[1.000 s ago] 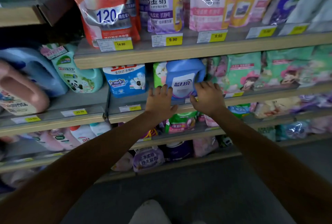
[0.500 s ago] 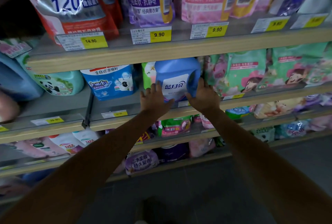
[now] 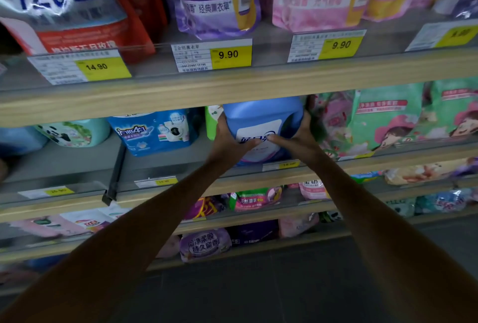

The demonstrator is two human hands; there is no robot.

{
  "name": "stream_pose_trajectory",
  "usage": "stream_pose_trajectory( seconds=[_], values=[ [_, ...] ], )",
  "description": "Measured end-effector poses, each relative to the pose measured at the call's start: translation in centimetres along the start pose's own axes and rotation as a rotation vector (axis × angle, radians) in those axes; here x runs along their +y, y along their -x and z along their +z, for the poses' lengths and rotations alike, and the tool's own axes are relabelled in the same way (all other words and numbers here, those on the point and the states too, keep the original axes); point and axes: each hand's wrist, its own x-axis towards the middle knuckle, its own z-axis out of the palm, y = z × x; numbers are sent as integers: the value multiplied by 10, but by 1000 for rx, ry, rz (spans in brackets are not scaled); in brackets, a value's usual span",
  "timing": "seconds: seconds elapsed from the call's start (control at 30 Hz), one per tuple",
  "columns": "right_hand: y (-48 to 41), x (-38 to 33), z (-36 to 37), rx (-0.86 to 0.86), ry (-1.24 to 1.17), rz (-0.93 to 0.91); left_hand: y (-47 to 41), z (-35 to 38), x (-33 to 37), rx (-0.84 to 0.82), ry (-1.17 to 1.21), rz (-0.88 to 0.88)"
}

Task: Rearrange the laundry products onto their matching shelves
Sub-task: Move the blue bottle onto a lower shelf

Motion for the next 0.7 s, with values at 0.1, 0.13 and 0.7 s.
stream_pose_trajectory(
  seconds=[0.1, 0.13, 0.7],
  values=[
    [-4, 8, 3, 38, -44, -56, -2, -3, -6, -12, 23, -3],
    [-2, 8, 5, 48, -39, -81, -1, -5, -7, -18, 42, -11],
    [25, -67, 88, 78, 394, -302, 43, -96, -31, -147, 322, -63]
  ],
)
